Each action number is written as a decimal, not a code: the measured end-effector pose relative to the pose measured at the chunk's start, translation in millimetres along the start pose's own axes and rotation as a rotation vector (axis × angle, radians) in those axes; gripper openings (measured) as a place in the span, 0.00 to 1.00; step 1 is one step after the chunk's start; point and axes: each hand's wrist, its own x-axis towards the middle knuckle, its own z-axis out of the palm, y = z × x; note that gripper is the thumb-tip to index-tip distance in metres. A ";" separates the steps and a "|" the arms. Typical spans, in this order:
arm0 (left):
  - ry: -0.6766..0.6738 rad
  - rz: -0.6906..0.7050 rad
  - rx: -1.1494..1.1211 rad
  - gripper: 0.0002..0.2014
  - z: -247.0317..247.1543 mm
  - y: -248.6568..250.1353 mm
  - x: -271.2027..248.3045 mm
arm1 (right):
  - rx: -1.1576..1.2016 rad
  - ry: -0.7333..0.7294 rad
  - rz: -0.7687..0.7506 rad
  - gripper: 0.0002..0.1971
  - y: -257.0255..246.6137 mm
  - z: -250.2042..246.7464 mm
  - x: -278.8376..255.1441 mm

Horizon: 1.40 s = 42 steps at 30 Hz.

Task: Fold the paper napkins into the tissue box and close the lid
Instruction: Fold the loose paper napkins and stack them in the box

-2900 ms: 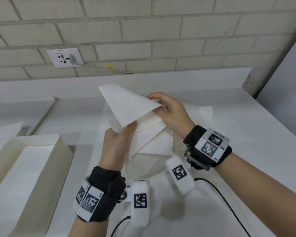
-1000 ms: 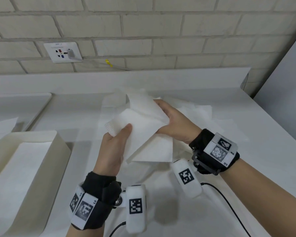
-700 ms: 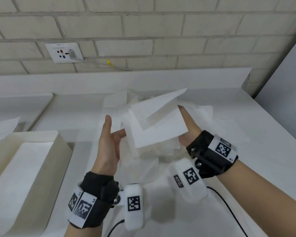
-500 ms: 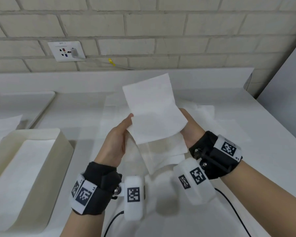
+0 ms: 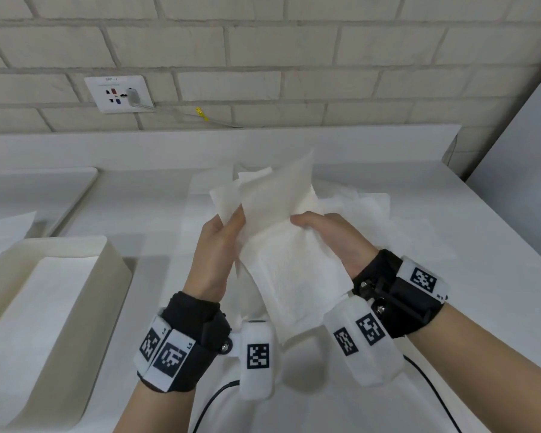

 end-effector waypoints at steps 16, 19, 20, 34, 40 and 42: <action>-0.012 0.090 -0.110 0.24 11.6 0.2 -9.1 | -0.064 0.075 -0.352 0.09 -2.9 14.7 -5.8; -0.023 0.174 0.017 0.20 16.0 -1.9 -13.6 | -0.011 0.066 -0.397 0.11 -5.4 22.4 -5.5; 0.019 0.169 0.023 0.16 16.0 -2.1 -13.9 | -0.011 0.066 -0.424 0.08 -6.2 24.9 -4.9; 0.176 0.183 -0.043 0.37 -24.3 -7.9 -9.2 | -0.426 -0.250 -0.380 0.17 18.5 31.5 0.2; 0.010 0.025 0.185 0.32 -47.6 -19.4 -25.8 | -0.420 -0.071 -0.554 0.13 12.8 52.4 -7.6; 0.052 0.050 0.282 0.32 -50.2 -19.1 -31.7 | -0.438 -0.121 -0.506 0.21 14.9 61.0 -8.8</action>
